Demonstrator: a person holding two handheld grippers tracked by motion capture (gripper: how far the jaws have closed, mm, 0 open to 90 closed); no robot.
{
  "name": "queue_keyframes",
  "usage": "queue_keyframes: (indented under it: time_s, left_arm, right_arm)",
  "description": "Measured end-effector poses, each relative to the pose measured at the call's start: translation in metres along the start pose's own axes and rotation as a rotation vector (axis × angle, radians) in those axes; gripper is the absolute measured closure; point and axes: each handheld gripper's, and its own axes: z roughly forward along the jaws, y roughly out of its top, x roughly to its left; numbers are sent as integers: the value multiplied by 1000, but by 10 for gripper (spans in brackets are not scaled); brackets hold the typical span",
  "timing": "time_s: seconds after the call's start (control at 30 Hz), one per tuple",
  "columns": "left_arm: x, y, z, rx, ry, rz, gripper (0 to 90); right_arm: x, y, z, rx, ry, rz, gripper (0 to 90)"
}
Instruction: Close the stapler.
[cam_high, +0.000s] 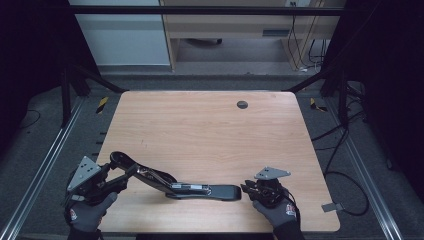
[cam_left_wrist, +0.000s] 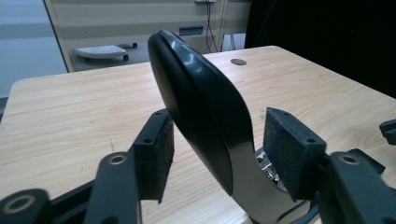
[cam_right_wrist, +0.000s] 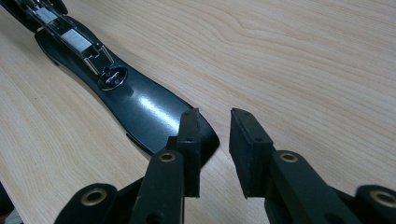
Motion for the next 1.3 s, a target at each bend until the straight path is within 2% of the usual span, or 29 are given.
queue_keyframes:
  time_s: [0.13,0.27,0.4,0.43,0.53,0.77,1.0,1.13,1.3]
  left_arm:
    - [-1,-1,2,4,3,7,457]
    - [1,-1,1,4,5,-9,520]
    - [2,-1,1,2,3,-19,532]
    - [2,-1,1,2,2,-23,534]
    - [2,-2,1,1,-1,-33,540]
    - [3,-2,1,4,-4,-43,545]
    - [2,-1,1,6,-2,-44,548]
    - [0,0,1,3,-1,-40,549]
    - [-1,1,1,5,-1,-40,552]
  right_arm:
    - [2,0,1,-12,5,-12,778]
    - [8,2,4,3,28,-14,849]
    - [9,2,9,16,38,-32,881]
    - [10,2,9,18,44,-25,890]
    - [11,1,10,23,48,-34,896]
    - [14,0,15,45,61,-23,900]
    - [16,-2,21,53,68,-28,900]
    - [18,-3,25,76,70,-29,900]
    - [19,-3,27,74,69,-36,900]
